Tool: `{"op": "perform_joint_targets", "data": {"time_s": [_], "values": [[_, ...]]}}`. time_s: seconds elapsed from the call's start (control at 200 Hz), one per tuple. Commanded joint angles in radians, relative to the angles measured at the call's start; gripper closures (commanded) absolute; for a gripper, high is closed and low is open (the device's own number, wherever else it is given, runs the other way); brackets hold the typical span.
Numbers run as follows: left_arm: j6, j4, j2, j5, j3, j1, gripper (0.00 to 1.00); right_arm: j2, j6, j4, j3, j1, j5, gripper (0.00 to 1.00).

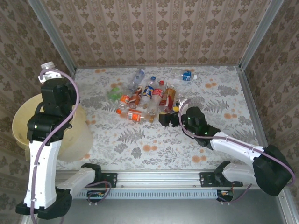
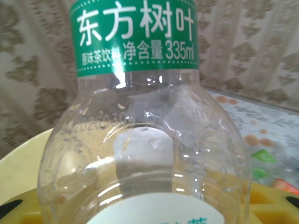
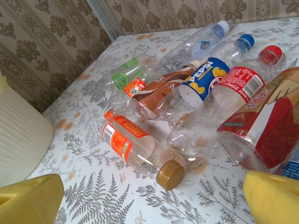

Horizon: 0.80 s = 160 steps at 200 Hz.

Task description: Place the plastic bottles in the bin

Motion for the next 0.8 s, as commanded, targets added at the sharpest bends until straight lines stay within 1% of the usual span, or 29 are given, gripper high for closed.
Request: {"op": "perform_joint_targets", "data": {"time_s": [0.0, 0.09, 0.195, 0.355, 0.505, 0.575, 0.675, 0.795], "values": [[0.031, -0.027, -0.040, -0.073, -0.020, 0.077, 0.49, 0.020, -0.018, 0.016, 0.047, 0.006, -0.036, 0.00], [0.039, -0.033, -0.049, -0.029, -0.034, 0.161, 0.49, 0.035, -0.021, 0.010, 0.064, 0.008, -0.049, 0.00], [0.031, -0.036, -0.055, 0.052, -0.062, 0.259, 0.49, 0.046, -0.017, 0.017, 0.070, 0.010, -0.052, 0.00], [-0.008, -0.042, -0.059, 0.226, -0.122, 0.430, 0.48, 0.051, -0.016, 0.010, 0.077, 0.016, -0.056, 0.00], [-0.029, -0.039, -0.048, 0.387, -0.183, 0.558, 0.48, 0.045, -0.019, -0.005, 0.081, 0.019, -0.057, 0.00], [-0.045, -0.037, -0.046, 0.448, -0.206, 0.590, 0.47, 0.042, -0.022, -0.008, 0.081, 0.019, -0.056, 0.00], [-0.068, -0.049, -0.038, 0.507, -0.234, 0.614, 0.46, 0.039, -0.021, -0.014, 0.079, 0.021, -0.055, 0.00], [-0.077, -0.062, -0.026, 0.529, -0.273, 0.628, 0.45, 0.035, -0.021, -0.024, 0.076, 0.023, -0.053, 0.00]]}}
